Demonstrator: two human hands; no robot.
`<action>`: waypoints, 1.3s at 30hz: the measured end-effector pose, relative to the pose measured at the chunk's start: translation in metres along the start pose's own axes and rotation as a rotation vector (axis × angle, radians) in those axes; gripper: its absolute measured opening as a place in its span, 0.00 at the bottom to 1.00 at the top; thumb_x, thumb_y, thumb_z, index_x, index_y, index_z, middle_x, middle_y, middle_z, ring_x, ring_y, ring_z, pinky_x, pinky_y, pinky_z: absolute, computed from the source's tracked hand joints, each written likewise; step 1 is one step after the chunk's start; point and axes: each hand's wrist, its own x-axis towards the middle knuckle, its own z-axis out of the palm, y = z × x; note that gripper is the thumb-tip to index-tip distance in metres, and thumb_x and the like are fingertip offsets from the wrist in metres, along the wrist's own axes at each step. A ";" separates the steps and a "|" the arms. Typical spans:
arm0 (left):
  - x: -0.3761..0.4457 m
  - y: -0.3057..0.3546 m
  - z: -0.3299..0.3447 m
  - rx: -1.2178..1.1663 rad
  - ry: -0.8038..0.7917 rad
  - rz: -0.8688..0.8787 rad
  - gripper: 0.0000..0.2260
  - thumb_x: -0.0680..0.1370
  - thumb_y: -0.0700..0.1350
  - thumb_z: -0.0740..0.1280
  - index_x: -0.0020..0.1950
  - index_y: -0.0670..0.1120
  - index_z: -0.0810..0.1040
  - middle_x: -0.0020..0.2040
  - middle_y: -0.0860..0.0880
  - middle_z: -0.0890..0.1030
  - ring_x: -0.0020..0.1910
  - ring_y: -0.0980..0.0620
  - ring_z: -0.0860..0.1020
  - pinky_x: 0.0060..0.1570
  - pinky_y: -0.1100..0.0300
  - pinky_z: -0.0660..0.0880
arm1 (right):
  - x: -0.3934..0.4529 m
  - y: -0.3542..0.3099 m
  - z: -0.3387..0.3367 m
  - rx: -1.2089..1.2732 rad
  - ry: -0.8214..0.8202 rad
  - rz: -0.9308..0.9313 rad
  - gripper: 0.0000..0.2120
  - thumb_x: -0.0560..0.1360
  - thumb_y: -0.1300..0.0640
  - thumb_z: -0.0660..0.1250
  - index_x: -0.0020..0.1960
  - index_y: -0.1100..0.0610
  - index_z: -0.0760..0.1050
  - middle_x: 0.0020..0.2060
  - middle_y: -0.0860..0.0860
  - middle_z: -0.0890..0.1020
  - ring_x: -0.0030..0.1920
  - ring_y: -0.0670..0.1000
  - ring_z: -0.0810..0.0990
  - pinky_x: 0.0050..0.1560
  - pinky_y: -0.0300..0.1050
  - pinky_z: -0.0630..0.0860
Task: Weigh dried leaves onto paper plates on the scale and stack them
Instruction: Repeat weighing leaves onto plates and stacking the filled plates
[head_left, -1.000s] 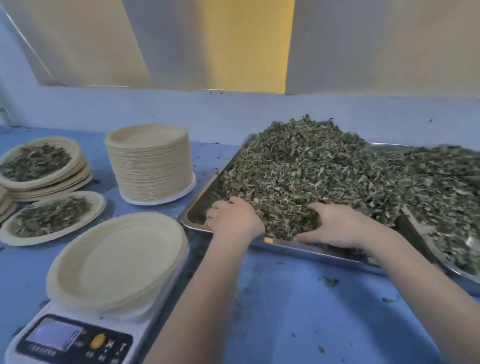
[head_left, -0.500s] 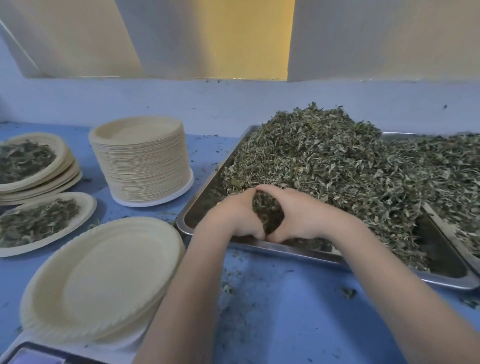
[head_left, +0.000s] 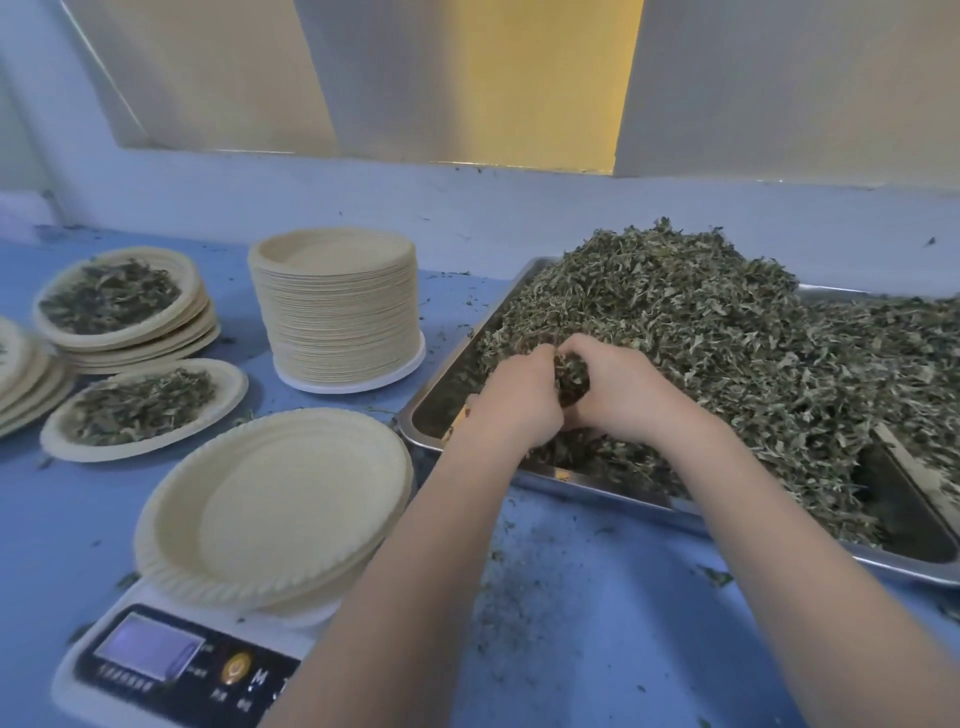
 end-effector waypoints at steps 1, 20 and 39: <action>0.000 -0.001 -0.001 0.025 -0.013 -0.023 0.27 0.76 0.36 0.59 0.74 0.48 0.58 0.55 0.43 0.75 0.56 0.42 0.72 0.58 0.43 0.68 | 0.000 -0.002 -0.001 0.001 -0.003 0.005 0.33 0.66 0.59 0.75 0.67 0.52 0.66 0.54 0.54 0.75 0.42 0.52 0.78 0.43 0.49 0.78; -0.079 -0.041 -0.109 0.041 0.344 -0.057 0.16 0.72 0.35 0.64 0.59 0.44 0.71 0.48 0.47 0.75 0.48 0.48 0.74 0.39 0.62 0.66 | -0.016 -0.124 -0.004 0.225 0.127 -0.352 0.25 0.66 0.59 0.75 0.61 0.50 0.74 0.47 0.44 0.77 0.42 0.42 0.74 0.33 0.22 0.67; -0.119 -0.136 -0.113 -0.316 0.429 -0.241 0.15 0.73 0.38 0.60 0.50 0.56 0.78 0.47 0.54 0.80 0.37 0.57 0.77 0.33 0.65 0.71 | -0.017 -0.159 0.040 0.103 -0.121 -0.306 0.05 0.73 0.42 0.68 0.44 0.41 0.79 0.42 0.42 0.82 0.31 0.42 0.80 0.26 0.33 0.72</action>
